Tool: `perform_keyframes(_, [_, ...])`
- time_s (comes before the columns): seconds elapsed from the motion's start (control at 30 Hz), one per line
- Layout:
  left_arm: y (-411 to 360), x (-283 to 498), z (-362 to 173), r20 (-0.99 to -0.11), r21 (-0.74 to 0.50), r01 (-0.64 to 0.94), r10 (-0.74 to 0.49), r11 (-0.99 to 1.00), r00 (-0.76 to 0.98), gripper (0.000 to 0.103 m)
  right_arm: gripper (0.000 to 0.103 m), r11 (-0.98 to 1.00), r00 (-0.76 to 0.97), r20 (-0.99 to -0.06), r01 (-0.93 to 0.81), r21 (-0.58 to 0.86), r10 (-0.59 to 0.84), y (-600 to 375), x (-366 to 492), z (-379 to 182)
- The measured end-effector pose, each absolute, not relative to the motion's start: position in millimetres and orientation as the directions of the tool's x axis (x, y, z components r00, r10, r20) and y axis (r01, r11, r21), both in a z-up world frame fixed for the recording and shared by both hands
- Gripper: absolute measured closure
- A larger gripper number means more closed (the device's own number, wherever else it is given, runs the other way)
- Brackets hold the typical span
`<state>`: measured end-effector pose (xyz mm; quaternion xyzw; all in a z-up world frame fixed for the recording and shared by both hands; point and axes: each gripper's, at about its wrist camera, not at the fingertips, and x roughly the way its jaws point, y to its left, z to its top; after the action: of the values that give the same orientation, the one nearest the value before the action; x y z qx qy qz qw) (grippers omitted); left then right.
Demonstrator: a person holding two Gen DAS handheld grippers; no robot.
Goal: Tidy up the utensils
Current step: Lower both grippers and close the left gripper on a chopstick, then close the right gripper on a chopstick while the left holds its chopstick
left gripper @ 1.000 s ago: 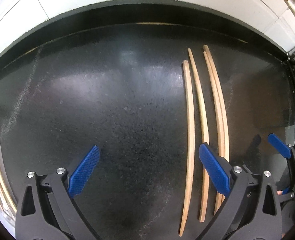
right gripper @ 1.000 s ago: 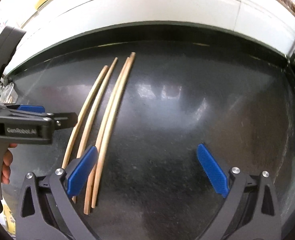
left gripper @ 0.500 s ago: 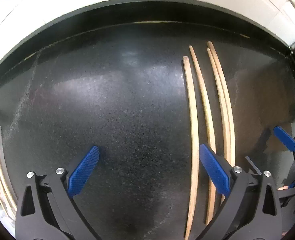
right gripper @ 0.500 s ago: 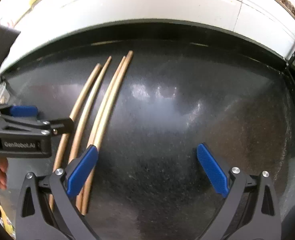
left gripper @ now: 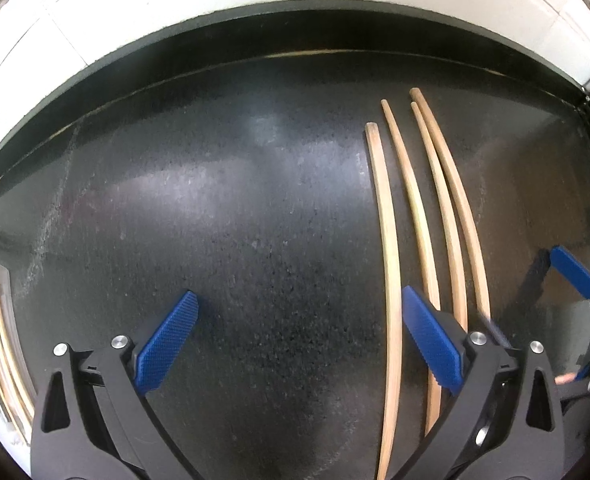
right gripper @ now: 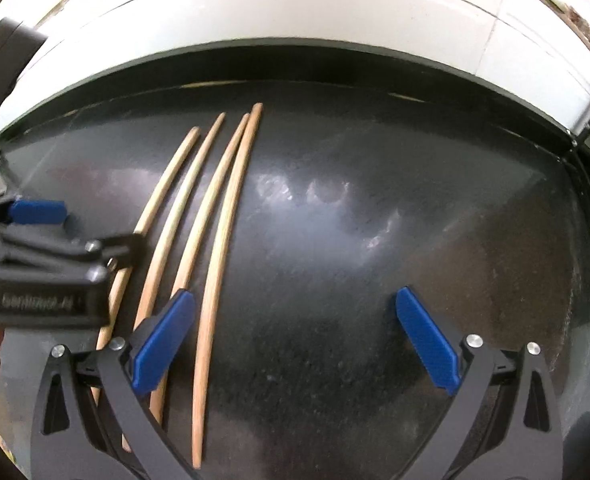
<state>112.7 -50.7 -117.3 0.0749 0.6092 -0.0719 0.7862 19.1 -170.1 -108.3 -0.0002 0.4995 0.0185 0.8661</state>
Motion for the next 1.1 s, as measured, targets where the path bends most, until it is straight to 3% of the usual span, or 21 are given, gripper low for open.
perform_keyframes(0.17, [-43.1,103.0,-114.1,-0.962,0.027,0.189,-0.026,0.982,0.271,0.008,0.005,0.998,0.538,-0.842,-0.054,0.014,0.041,-164.0,26.1,-110.9])
perform_keyframes(0.27, [-42.9,98.2,-112.6,-0.958,0.032,0.227,-0.035,0.973,0.285,0.018,0.005,0.997,0.555,-0.830,-0.074,0.013,0.053,-164.2,26.9,-110.8])
perform_keyframes(0.33, [-41.5,97.1,-106.2,-0.950,0.038,0.247,-0.042,0.968,0.309,0.047,0.011,0.996,0.564,-0.823,-0.094,0.014,0.065,-162.9,25.5,-110.6])
perform_keyframes(0.37, [-41.0,96.4,-104.1,-0.947,0.044,0.257,-0.042,0.965,0.318,0.056,0.016,0.993,0.573,-0.816,-0.114,0.014,0.077,-160.9,23.3,-109.1])
perform_keyframes(0.43, [-38.0,96.5,-101.4,-0.943,0.063,0.276,-0.034,0.959,0.330,0.088,0.034,0.988,0.583,-0.807,-0.151,0.012,0.099,-156.5,19.3,-106.0])
perform_keyframes(0.5, [-34.5,97.9,-100.5,-0.941,0.074,0.281,-0.026,0.957,0.336,0.096,0.044,0.985,0.586,-0.802,-0.174,0.012,0.113,-150.6,19.2,-103.8])
perform_keyframes(0.57, [-30.5,96.2,-100.2,-0.939,0.063,0.283,-0.039,0.957,0.341,0.096,0.058,0.985,0.588,-0.800,-0.171,0.016,0.116,-148.5,21.2,-102.5])
perform_keyframes(0.63, [-27.5,94.4,-100.0,-0.936,0.074,0.265,-0.025,0.961,0.350,0.096,0.093,0.985,0.587,-0.801,-0.169,0.018,0.115,-149.5,24.1,-100.7])
perform_keyframes(0.87, [-15.7,102.7,-97.4,-0.949,0.040,0.232,-0.036,0.972,0.315,0.097,0.096,0.982,0.503,-0.844,-0.130,0.138,0.186,-162.8,43.5,-95.1])
perform_keyframes(1.1, [-3.4,89.0,-74.7,-0.949,-0.049,0.216,-0.113,0.975,0.295,0.097,0.096,0.964,0.525,-0.813,-0.059,0.260,0.252,-181.9,32.8,-73.2])
